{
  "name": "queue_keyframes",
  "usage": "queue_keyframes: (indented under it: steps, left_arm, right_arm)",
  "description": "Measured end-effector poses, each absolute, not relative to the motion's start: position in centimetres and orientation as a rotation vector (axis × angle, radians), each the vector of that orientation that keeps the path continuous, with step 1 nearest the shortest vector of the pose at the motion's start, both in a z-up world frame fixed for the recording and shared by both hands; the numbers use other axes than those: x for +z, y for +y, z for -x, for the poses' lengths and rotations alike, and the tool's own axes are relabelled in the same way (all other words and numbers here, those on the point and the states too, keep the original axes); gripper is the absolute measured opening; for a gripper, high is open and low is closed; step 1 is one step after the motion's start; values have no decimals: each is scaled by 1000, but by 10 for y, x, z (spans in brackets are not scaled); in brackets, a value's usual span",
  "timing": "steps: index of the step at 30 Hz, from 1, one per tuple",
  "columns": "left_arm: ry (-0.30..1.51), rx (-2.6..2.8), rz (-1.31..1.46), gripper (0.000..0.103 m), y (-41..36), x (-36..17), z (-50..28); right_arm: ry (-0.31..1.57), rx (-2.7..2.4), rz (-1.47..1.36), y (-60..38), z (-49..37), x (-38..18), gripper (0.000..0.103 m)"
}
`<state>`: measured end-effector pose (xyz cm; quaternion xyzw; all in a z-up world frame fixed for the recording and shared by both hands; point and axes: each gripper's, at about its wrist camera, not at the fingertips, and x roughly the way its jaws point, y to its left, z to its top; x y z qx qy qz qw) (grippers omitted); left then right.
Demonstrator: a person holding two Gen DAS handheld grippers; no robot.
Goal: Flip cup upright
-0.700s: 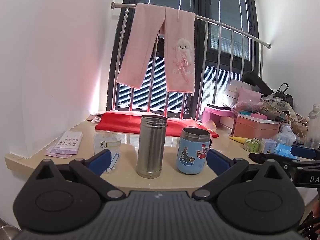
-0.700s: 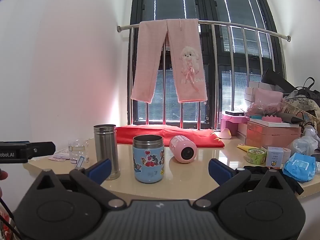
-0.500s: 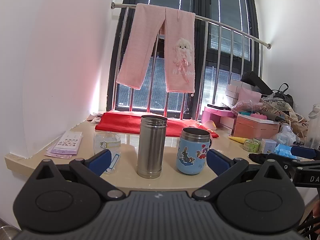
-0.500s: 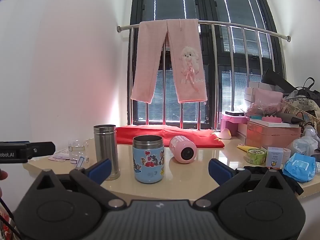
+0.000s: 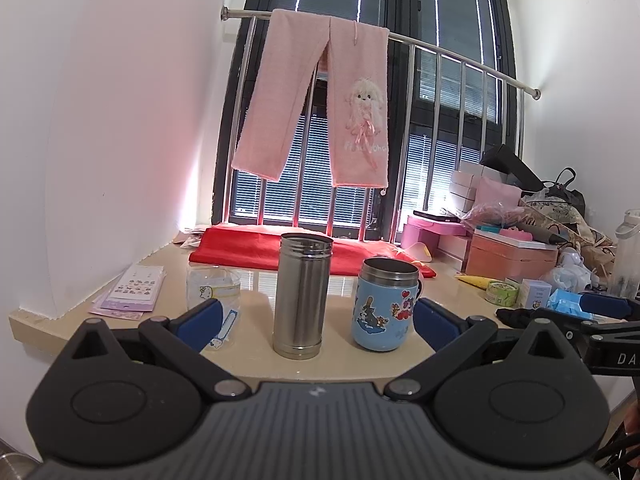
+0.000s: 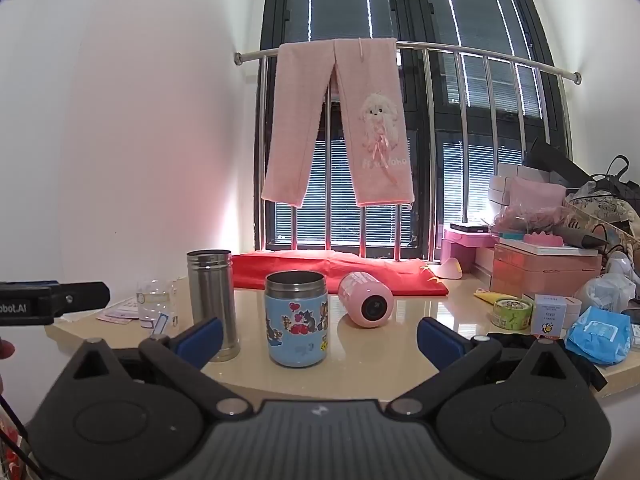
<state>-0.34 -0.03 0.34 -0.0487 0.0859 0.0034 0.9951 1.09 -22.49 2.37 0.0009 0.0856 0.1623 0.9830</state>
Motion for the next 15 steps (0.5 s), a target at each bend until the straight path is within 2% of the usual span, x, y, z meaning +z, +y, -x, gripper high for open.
queue_keyframes:
  steps: [15]
  left_arm:
    - [172,7,100,103,0,3,4]
  right_arm:
    - [173,327,-1,-225,-10,23,103]
